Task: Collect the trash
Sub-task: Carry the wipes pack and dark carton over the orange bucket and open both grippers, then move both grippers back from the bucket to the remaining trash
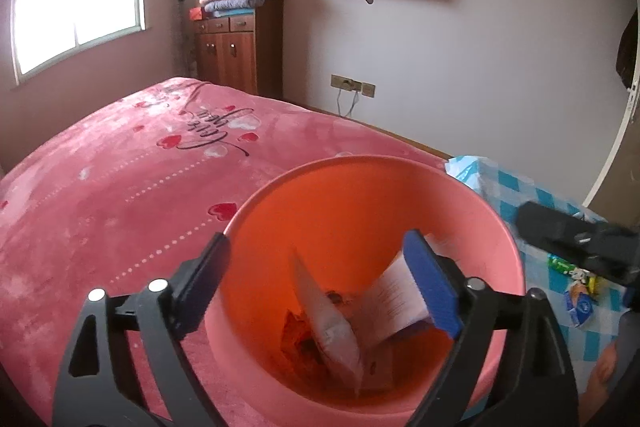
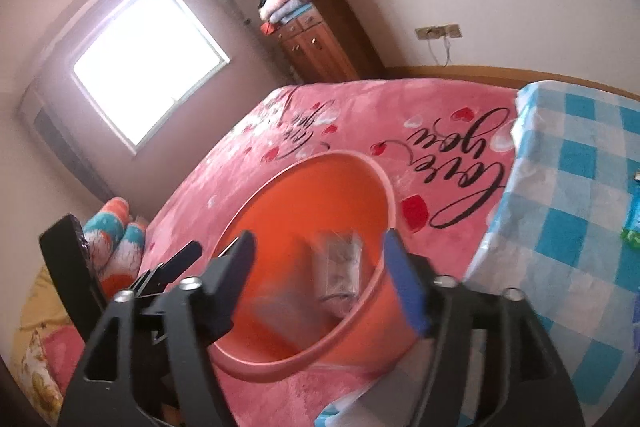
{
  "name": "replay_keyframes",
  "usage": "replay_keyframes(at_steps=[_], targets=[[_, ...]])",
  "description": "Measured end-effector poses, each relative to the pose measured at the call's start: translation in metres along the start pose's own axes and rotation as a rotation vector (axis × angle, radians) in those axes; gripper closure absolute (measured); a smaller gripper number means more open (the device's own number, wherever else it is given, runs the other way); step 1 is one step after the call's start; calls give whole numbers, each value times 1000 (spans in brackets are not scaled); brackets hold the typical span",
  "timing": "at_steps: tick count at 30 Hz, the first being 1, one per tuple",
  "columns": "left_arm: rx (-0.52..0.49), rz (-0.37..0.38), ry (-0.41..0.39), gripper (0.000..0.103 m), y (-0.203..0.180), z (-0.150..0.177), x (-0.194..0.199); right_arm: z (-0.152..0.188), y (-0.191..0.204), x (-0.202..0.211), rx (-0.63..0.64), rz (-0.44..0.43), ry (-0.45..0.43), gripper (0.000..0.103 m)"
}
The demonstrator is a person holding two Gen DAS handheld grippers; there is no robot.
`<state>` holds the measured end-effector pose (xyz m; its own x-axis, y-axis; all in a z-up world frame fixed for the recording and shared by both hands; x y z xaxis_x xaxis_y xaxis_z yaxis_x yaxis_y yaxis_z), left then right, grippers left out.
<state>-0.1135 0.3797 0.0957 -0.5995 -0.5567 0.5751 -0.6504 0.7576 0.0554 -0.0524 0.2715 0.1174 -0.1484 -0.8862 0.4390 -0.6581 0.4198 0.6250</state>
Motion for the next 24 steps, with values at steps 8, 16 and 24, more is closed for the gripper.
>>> replay_keyframes(at_steps=[8,16,24], targets=[[-44,-26,-22,9,-13,0,9,-5,-13,48,63,108,-123,13],[-82,-26,-48,8,-32,-7,24,8,-26,77,125,219,-164,10],[-117,-8,-62,8,-55,-8,37,17,-38,107,163,304,-214,9]])
Point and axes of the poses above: each gripper's, at about its wrist camera, not at the fingertips, and x roughly against the way its jaws point, y to its left, z to its underside, the point moved 8 cm from there along -x, roughly the way its jaws point, and after that the axes turned 9 degrees about -z, right-handed, at the moved point
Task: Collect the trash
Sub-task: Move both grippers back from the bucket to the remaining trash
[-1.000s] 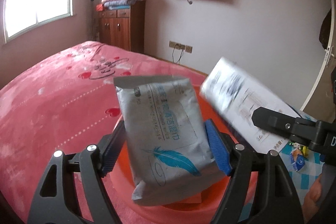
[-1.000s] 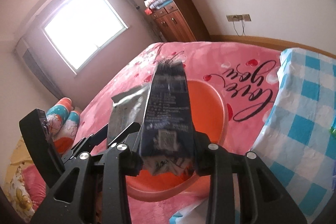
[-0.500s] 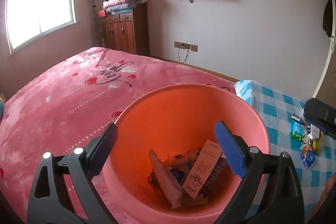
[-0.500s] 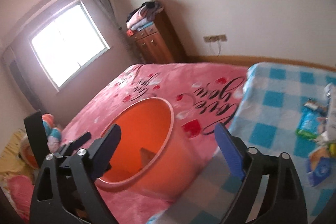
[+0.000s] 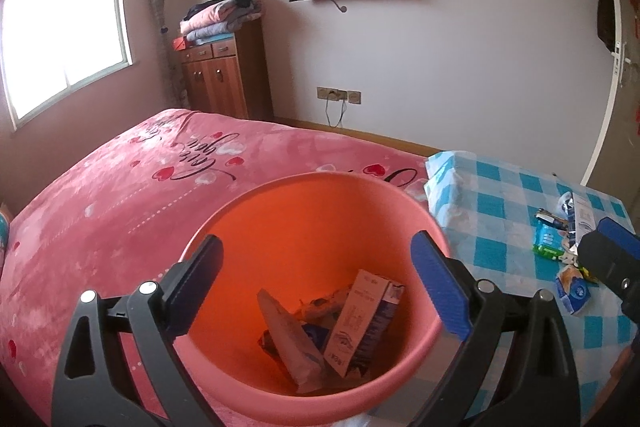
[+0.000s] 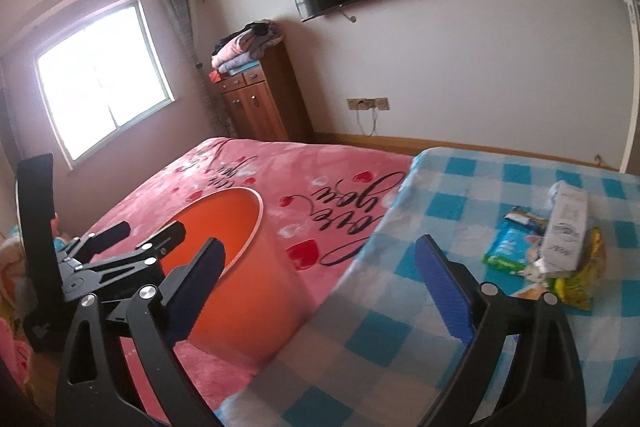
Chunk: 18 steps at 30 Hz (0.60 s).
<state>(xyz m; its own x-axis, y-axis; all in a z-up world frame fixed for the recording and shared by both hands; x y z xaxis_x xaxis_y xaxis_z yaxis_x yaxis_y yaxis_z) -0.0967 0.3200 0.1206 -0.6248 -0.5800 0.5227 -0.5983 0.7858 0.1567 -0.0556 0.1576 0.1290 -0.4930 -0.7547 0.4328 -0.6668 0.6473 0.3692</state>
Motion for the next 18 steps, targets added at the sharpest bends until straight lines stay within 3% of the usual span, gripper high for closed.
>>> replay_keyframes(at_steps=[18], targets=[[-88,42,-26,8,-57,-1,26,19,-55,43,-33,100,-51,9]])
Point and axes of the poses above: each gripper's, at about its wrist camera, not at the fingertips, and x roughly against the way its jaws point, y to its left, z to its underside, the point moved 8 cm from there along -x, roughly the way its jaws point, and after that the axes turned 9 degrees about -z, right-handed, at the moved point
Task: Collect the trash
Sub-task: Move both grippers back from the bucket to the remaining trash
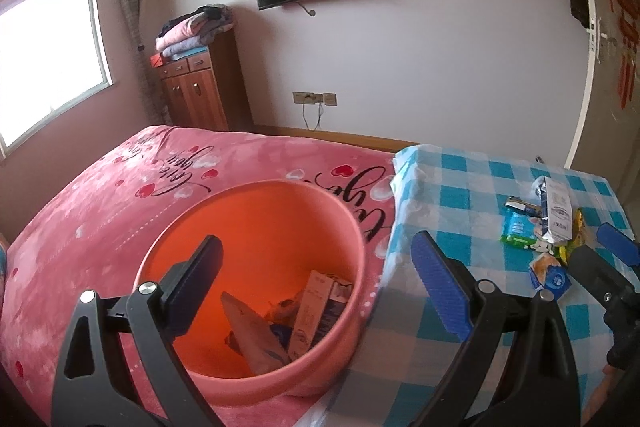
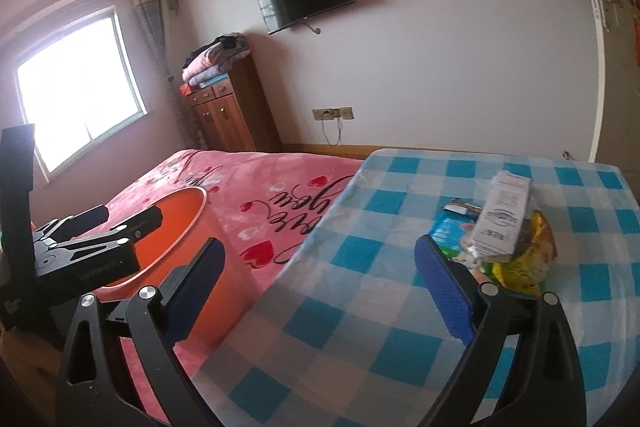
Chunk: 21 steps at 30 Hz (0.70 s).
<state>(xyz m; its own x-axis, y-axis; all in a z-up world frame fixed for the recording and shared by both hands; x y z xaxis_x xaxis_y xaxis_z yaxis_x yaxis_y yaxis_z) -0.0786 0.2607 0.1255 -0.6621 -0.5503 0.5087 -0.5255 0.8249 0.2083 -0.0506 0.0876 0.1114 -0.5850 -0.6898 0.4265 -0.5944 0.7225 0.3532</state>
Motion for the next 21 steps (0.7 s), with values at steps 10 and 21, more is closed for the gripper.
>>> replay_keyframes(at_steps=[10,21], targets=[[-69,20,2,8,-46,3,6,11,-48,21,-78,36,-27,9],[-148,23,31,8,-96,13,0,31,-112,37,-187,77,-40,9]])
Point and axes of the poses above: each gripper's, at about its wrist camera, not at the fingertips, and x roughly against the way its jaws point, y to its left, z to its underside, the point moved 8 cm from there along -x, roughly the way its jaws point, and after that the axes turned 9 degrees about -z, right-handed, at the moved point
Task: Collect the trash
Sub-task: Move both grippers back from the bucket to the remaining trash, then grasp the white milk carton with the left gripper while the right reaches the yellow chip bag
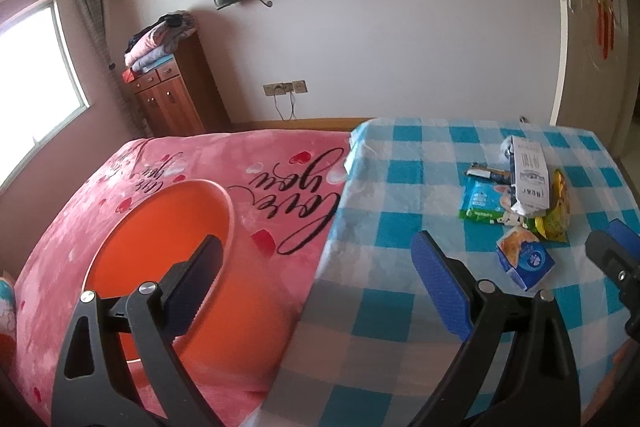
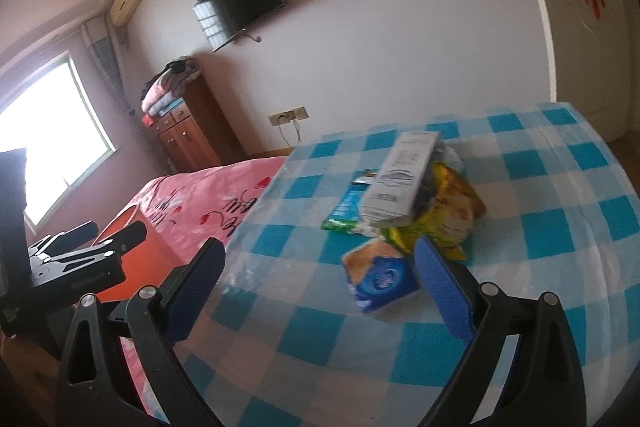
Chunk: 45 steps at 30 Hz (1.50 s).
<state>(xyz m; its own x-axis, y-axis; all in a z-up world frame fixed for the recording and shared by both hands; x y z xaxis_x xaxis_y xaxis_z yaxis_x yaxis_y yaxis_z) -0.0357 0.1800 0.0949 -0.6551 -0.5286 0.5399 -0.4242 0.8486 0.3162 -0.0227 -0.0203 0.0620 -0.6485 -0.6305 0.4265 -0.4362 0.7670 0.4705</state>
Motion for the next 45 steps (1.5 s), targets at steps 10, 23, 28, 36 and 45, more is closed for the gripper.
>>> replay_keyframes(at_steps=[10,23,28,36,45], targets=[[-56,53,19,8,-44,2,-9,4,-52,4,-66,45,-3,9],[-39,450,73,8,-155,-20,-28,6,-131,6,-199,102,15,9],[-119,531,89,8,-215,-31,-39,5,-151,7,-240,94,16,9],[-206,515,131,8,-267,-38,-71,9,-169,3,-320,39,35,9],[-202,510,182,36,-283,-33,-93,9,-171,4,-325,20,40,9]])
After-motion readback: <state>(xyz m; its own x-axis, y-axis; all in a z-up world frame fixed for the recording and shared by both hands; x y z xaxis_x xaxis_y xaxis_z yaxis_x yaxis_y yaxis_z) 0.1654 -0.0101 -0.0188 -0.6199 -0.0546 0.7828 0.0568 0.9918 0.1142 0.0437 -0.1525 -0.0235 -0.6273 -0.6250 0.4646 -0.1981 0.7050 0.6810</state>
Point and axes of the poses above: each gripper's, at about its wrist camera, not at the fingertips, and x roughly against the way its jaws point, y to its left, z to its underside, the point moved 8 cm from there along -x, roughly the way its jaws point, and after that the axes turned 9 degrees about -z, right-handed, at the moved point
